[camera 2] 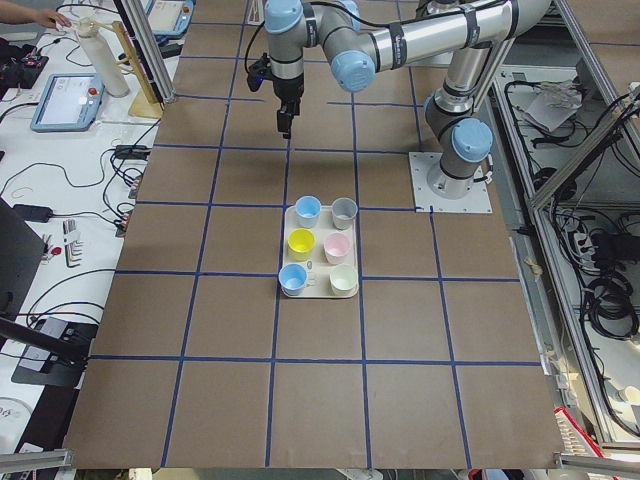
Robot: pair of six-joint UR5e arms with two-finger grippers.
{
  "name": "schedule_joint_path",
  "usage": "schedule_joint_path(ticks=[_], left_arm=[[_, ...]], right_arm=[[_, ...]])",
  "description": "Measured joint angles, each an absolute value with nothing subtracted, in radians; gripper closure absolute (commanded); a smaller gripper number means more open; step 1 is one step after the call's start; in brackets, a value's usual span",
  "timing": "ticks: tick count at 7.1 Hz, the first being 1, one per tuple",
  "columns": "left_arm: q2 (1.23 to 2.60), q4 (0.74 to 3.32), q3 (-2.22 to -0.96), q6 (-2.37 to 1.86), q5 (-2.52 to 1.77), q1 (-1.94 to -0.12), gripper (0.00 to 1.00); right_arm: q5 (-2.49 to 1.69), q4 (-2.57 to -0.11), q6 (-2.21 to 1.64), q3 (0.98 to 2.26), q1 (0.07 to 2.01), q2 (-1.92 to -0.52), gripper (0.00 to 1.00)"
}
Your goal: Transfer IKEA cup to right arm and place on rack
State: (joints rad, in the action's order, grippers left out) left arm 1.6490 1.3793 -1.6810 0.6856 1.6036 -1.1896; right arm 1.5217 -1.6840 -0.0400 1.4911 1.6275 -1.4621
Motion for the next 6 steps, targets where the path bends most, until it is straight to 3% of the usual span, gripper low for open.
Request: schedule_joint_path(ticks=[3,6], left_arm=[[1.739,1.200,-1.736,0.979,1.596,-1.035,0.00],[1.803,1.164,-1.772,1.055,1.593,-1.004,0.22]], right_arm=[[1.522,-1.684,-0.041,1.491,1.628,-1.462,0.00],[1.522,-1.684,-0.041,1.491,1.628,-1.462,0.00]])
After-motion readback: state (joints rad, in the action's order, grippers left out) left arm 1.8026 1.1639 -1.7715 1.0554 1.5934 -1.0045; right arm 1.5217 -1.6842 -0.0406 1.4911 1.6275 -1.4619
